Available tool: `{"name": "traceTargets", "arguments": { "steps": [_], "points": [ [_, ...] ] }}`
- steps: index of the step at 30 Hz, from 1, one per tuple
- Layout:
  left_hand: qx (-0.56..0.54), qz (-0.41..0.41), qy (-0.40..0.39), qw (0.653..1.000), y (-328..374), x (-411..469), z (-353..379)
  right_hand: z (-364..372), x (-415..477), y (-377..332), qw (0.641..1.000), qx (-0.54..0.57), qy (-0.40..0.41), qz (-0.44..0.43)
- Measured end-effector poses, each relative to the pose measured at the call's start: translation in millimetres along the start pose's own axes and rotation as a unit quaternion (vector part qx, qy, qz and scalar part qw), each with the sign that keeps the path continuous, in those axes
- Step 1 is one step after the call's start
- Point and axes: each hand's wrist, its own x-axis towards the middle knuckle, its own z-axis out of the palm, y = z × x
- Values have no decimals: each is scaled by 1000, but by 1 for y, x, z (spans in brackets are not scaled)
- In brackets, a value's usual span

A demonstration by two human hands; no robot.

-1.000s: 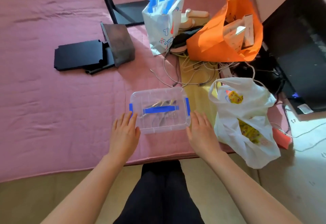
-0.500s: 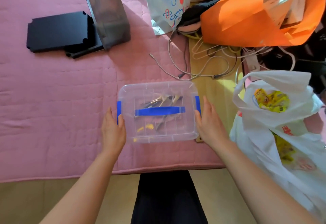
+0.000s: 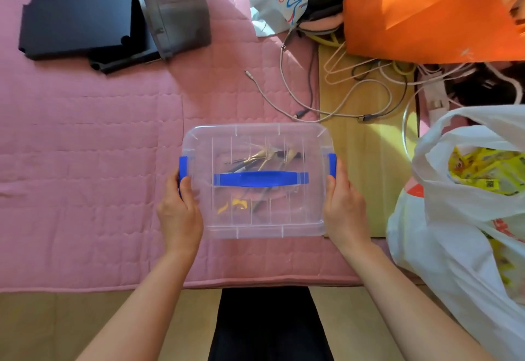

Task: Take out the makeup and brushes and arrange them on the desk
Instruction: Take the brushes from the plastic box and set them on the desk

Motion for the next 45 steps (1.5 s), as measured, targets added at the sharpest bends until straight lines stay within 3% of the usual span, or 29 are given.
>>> {"name": "traceTargets", "arguments": {
  "steps": [5, 11, 18, 21, 25, 28, 30, 33, 38, 45],
  "points": [
    [13, -5, 14, 1000, 0, 0, 3, 8, -1, 2, 999, 27, 15, 19],
    [0, -88, 27, 996, -1, 8, 3, 9, 1, 2, 992, 85, 29, 91],
    [-139, -284, -12, 949, 0, 18, 0, 6, 5, 1, 982, 121, 30, 144],
    [-67, -222, 29, 972, 8, 11, -5, -3, 1, -6, 987, 93, 33, 123],
    [30, 28, 32, 999, 26, -5, -13, -18, -5, -24, 999, 14, 39, 6],
    [102, 215, -38, 971, 39, -14, -7, -20, -12, -45, 994, -53, 1, -93],
    [137, 286, -90, 944, 45, -18, 1, -17, -16, -59, 987, -87, -34, -131],
    [176, 316, -138, 922, 47, -20, 10, -10, -16, -71, 977, -125, -67, -157],
    [185, 319, -162, 915, 44, -15, 19, 1, -12, -73, 969, -195, -90, -124],
    [191, 295, -148, 924, 45, -21, 30, 13, -14, -73, 965, -232, -11, -125]
  ]
}}
